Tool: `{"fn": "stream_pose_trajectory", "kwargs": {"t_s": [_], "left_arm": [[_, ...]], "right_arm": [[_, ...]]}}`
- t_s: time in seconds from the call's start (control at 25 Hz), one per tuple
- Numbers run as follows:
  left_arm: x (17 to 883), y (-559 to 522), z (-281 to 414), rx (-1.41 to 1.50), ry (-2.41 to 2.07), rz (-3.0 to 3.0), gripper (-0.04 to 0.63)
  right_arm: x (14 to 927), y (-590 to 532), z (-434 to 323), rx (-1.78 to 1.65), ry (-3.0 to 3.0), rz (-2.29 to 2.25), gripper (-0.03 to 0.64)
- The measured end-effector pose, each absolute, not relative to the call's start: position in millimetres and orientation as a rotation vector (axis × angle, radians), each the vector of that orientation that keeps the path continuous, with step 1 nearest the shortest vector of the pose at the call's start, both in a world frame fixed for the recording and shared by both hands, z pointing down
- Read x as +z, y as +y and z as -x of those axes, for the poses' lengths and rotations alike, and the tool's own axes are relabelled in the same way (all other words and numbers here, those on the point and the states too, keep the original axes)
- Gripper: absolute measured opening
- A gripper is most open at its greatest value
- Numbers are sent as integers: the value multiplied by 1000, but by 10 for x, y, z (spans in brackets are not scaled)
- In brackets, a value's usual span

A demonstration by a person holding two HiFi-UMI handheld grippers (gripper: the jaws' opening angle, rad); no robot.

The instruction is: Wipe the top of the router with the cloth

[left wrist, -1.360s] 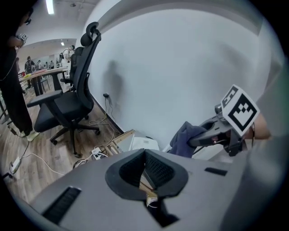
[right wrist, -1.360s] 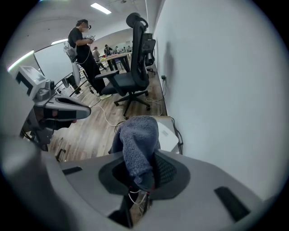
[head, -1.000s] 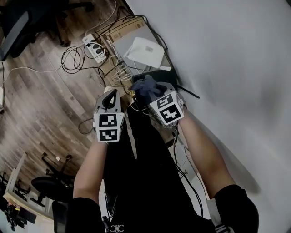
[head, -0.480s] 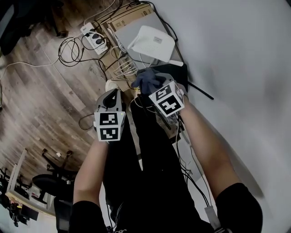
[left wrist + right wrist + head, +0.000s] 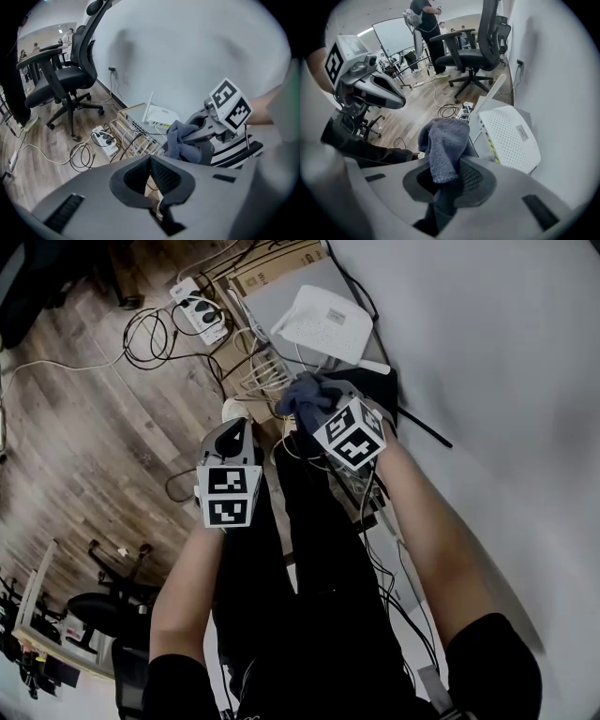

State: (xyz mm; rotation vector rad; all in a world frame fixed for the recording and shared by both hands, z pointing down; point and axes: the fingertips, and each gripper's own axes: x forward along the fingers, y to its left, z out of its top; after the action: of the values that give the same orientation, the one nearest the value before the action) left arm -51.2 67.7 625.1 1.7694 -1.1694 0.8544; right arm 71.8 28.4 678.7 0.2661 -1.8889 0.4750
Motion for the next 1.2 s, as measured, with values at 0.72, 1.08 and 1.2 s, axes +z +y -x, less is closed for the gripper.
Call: {"fn": "stream_pose_trajectory", "kwargs": {"t_s": [0.72, 1.08, 1.2], "left_arm": [[6359, 768, 336, 836, -1155, -1751, 3], [6376, 815, 278, 867, -1132, -1762, 3], [6376, 796, 257, 867, -1133, -1760, 3]], "right_arm": [[6802, 1151, -912, 534, -1758, 94, 48], [6843, 1351, -1291, 659, -1592, 223, 48], [6859, 1260, -1411, 766, -1496, 146, 48]]}}
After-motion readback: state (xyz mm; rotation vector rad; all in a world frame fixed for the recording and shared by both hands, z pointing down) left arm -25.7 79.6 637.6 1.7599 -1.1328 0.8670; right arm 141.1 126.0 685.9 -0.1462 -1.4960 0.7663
